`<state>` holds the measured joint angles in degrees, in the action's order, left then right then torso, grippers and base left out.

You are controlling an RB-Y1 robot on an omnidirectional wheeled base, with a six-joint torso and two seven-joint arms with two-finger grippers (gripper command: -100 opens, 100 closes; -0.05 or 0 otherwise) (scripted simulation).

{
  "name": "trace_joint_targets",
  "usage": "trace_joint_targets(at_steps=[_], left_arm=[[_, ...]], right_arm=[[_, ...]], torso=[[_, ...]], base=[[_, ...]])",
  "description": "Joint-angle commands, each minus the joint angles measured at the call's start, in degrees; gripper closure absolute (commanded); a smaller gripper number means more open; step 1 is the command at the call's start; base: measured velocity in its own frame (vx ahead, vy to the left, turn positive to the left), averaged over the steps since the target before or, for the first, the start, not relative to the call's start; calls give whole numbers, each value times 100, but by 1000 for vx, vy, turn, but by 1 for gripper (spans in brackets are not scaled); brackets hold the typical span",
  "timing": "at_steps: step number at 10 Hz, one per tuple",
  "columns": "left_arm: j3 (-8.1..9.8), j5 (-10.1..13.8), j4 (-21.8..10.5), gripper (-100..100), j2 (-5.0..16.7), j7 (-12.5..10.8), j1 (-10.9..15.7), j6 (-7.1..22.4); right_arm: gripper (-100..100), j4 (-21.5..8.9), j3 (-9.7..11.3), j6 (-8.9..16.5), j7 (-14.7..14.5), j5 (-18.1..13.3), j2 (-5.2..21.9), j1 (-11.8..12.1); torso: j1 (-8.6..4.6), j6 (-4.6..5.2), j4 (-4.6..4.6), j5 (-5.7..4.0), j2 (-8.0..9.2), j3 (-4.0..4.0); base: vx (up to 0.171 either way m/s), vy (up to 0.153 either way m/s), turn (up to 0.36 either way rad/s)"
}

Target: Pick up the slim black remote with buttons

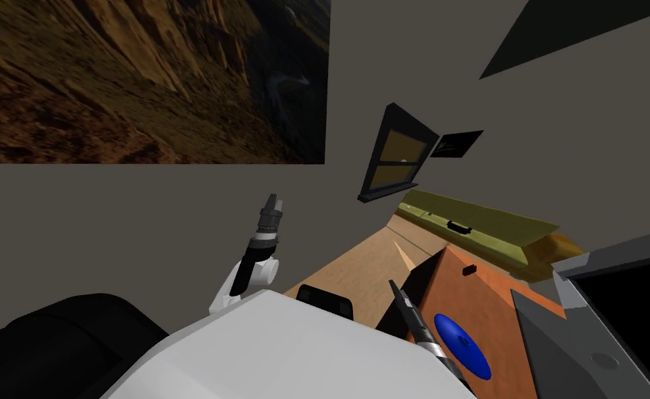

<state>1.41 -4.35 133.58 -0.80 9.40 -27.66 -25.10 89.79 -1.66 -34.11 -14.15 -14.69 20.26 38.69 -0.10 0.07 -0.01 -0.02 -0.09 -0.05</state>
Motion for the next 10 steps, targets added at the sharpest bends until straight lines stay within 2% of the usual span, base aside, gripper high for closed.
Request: trace_joint_targets(at_steps=[1, 2, 3, 5, 6, 7, 8, 9, 10], left_arm=[[0, 0, 0, 0, 0, 0, 0, 0], [-1, 0, 0, 0, 0, 0, 1, 0], [0, 0, 0, 0, 0, 0, 0, 0], [0, 0, 0, 0, 0, 0, 0, 0], [0, 0, 0, 0, 0, 0, 0, 0], [-1, 0, 0, 0, 0, 0, 1, 0], [0, 0, 0, 0, 0, 0, 0, 0], [0, 0, 0, 0, 0, 0, 0, 0], [0, 0, 0, 0, 0, 0, 0, 0]], right_arm=[[-100, -286, 33, 36, -233, -186, 65, 31], [-100, -395, 33, 36, -233, -186, 65, 31], [-100, -538, 53, 53, -430, -341, 141, 66], [-100, -702, 53, 53, -430, -341, 141, 66], [-100, -875, 73, 75, -632, -498, 220, 98], [-100, -1006, 73, 75, -632, -498, 220, 98], [-100, -1224, 94, 102, -838, -655, 303, 128], [-100, -1304, 94, 102, -838, -655, 303, 128], [-100, -1565, 114, 133, -1048, -813, 390, 154]], torso=[[0, 0, 0, 0, 0, 0], [0, -3, 0, 0, -1, 0], [1, 1, 0, 0, -2, -1], [3, 2, -1, 0, -2, -1], [8, 2, -1, 2, -1, -1], [7, -3, 0, 2, -2, -1], [4, 2, -1, 1, -2, -1], [3, -1, 0, 1, -2, -1], [2, 2, -1, 0, -3, -2]], base=[[0, -24, 277], [1, -25, 124], [-1, -18, 228], [0, -14, 44], [-2, -5, 257], [1, -18, 119], [0, -19, 184], [2, -20, 118], [5, -17, 193]])
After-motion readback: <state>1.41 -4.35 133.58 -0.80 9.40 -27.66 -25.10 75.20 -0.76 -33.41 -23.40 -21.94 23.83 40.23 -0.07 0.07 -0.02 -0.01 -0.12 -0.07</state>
